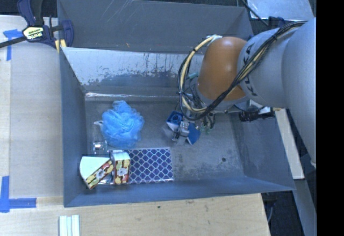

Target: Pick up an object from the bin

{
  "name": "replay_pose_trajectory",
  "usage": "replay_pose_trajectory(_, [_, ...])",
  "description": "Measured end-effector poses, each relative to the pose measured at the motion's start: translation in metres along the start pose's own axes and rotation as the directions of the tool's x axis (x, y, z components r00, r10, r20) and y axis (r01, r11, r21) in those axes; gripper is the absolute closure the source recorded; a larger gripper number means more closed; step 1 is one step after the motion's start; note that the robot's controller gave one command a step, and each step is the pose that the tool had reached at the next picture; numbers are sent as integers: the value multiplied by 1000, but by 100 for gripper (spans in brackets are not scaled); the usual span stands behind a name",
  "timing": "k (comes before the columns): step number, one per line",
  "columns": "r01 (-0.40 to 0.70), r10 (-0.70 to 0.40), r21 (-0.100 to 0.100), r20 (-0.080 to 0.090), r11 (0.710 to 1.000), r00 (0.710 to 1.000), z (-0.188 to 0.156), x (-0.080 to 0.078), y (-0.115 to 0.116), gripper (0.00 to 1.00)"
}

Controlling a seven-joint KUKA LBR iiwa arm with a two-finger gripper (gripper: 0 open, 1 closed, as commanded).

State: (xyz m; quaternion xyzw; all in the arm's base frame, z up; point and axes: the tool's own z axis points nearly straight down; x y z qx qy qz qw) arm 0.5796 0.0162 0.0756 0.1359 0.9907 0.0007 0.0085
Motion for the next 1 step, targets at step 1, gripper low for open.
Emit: replay_pose_trajectory(1, [-25,25,-2,2,1000,1000,4,-13,-1,100])
